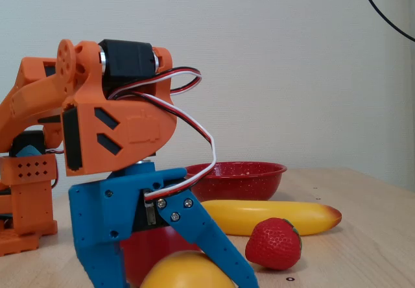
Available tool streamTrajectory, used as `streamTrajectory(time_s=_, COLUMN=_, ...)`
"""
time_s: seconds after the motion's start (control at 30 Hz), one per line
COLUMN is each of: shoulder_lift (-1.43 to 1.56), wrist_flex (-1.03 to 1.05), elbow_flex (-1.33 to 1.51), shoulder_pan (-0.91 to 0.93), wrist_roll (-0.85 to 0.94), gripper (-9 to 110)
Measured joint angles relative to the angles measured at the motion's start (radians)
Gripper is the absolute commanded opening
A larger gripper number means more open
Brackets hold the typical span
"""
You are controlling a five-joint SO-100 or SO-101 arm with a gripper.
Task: Put the peach in the red bowl.
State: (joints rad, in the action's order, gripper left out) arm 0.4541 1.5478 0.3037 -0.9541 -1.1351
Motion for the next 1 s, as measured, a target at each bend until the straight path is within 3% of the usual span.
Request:
streamTrajectory(time_s=0.2, shoulder_lift=0.0, wrist_flex=0.0, elbow_flex=0.0, shoulder_pan=-0.003, wrist_roll=-0.017, gripper=0)
streamTrajectory(time_s=1.0, shoulder_lift=0.0, wrist_flex=0.224, elbow_flex=-0.072, shoulder_pan=-0.003, wrist_roll=-0.021, gripper=0)
